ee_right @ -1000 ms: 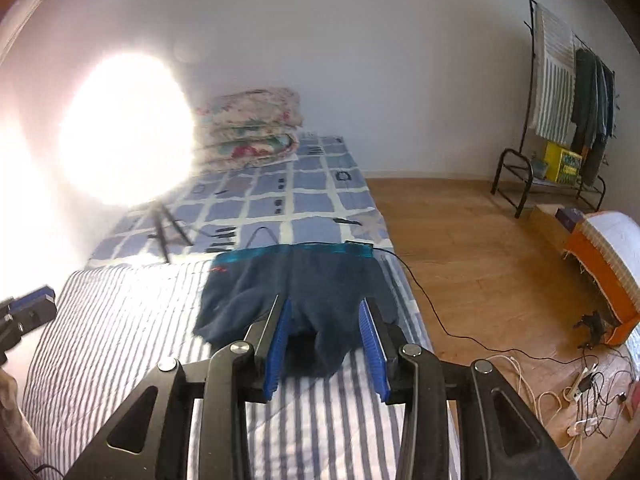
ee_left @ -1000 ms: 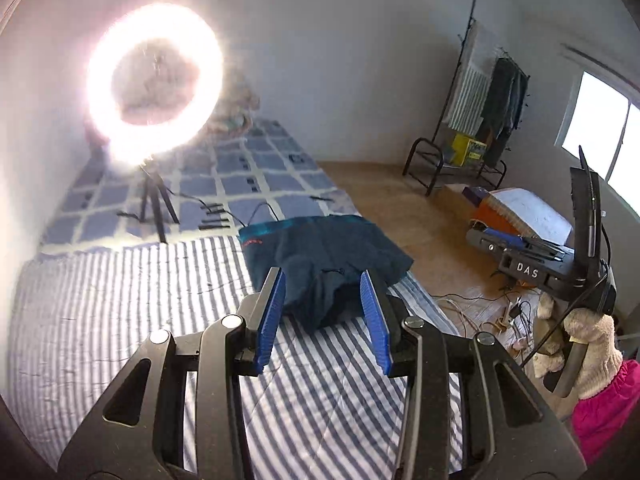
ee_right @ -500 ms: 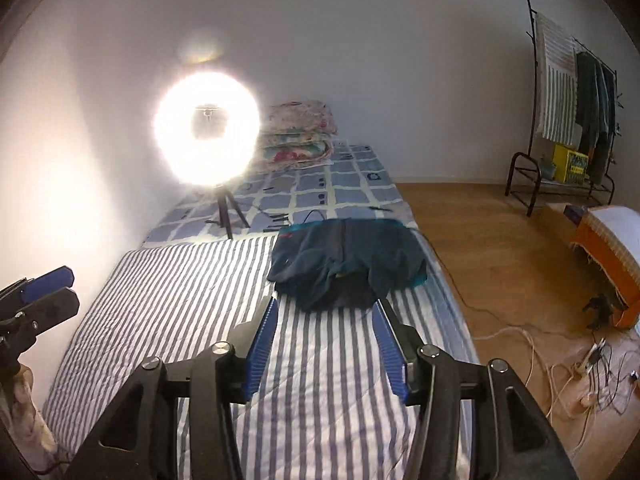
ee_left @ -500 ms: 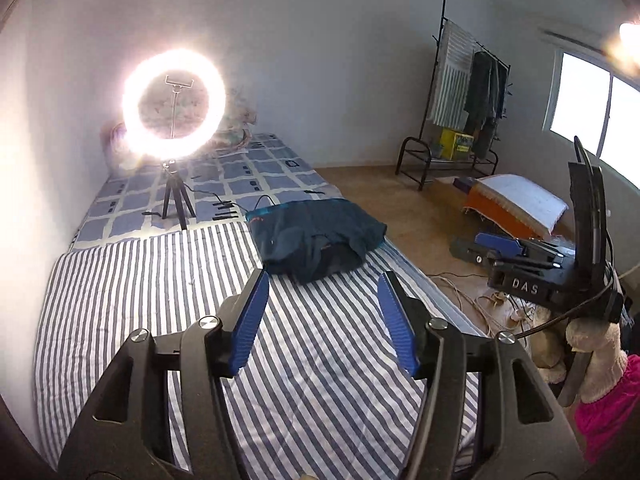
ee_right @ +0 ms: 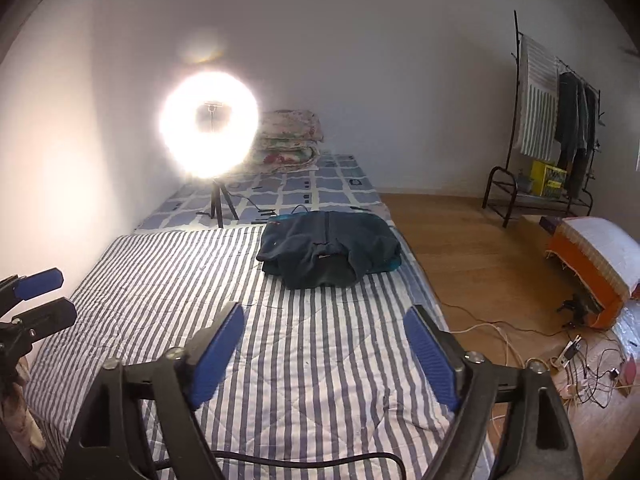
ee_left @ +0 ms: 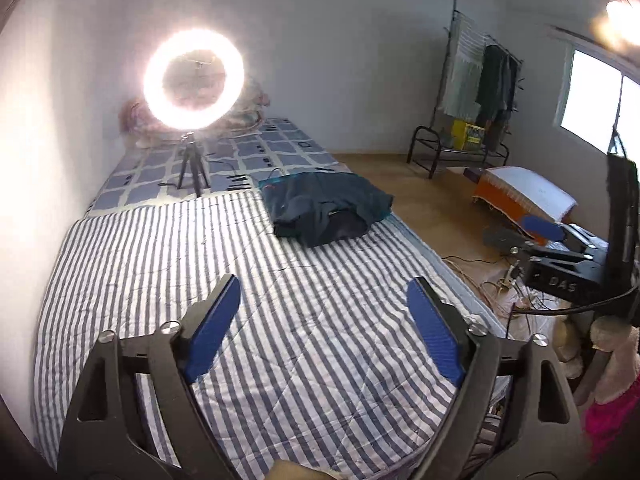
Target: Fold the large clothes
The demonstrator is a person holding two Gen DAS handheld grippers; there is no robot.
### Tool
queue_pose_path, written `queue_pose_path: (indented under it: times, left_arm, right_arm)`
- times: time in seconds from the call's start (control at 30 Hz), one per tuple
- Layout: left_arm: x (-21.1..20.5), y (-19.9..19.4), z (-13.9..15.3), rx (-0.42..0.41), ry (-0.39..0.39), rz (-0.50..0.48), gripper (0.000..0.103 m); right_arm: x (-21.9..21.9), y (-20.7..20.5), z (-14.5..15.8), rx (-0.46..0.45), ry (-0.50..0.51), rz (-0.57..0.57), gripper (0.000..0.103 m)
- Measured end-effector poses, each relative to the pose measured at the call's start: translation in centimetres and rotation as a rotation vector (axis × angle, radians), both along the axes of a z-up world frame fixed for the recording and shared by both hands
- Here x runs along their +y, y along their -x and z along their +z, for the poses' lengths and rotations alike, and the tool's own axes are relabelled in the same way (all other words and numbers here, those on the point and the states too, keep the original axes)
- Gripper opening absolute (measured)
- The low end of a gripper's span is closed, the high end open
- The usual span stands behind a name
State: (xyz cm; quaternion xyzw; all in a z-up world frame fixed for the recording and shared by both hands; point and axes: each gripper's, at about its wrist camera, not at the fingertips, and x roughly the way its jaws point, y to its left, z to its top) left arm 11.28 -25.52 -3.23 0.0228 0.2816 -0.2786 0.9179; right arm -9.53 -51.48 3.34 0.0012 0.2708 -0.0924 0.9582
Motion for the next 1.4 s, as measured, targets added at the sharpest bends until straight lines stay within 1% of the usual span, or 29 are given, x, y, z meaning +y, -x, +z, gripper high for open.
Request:
queue_pose_path:
  times: [0.07, 0.1, 0.17, 0.23, 0.43, 0.6, 0.77, 0.83, 1.0, 1.4]
  left_arm:
    - [0.4, 0.3, -0.1, -0.003, 0.006, 0.021, 0.1]
    - [0.6, 0.4, -0.2, -0.009, 0.008, 0.031, 0.101]
    - [0.9, 0.6, -0.2, -0.014, -0.004, 0.047, 0.101]
    - [1.2, 0.6, -0.4, -0.011, -0.011, 0.052, 0.101]
    - [2.1, 1.6, -0.2, -0.027, -0.012, 0.077, 0.103]
    - [2.2, 2.0, 0.2, -0.057, -0.043, 0.098, 0.103]
    - [2.0, 2.0, 0.2, -0.047, -0.122, 0.168, 0.103]
    - [1.8, 2.1, 0.1, -0.047, -0.15, 0.179, 0.103]
    - [2.1, 2.8, 0.2, -0.05, -0.139, 0.161, 0.103]
    - [2.3, 4.5, 1.5, -0.099, -0.127, 0.146, 0.103]
  right_arm:
    - [0.0, 0.1, 0.2, -0.007, 0.001, 0.002, 0.092]
    - [0.1, 0.1, 0.2, -0.008, -0.001, 0.001, 0.094]
    - [0.2, 0.2, 0.3, -0.018, -0.008, 0.003, 0.101]
    - [0.4, 0.4, 0.3, -0.028, -0.006, 0.007, 0.103]
    - [1.2, 0.8, 0.3, -0.03, -0.006, 0.014, 0.103]
    - [1.8, 1.4, 0.2, -0.031, -0.003, 0.028, 0.103]
    - [2.5, 2.0, 0.3, -0.036, 0.012, 0.033, 0.103]
    - [2.7, 2.1, 0.4, -0.04, 0.021, 0.035, 0.103]
    - [3.4, 2.5, 0.6, -0.052, 0.029, 0.04, 0.103]
    - [4.3, 3.6, 1.1, -0.074, 0.037, 0.059, 0.103]
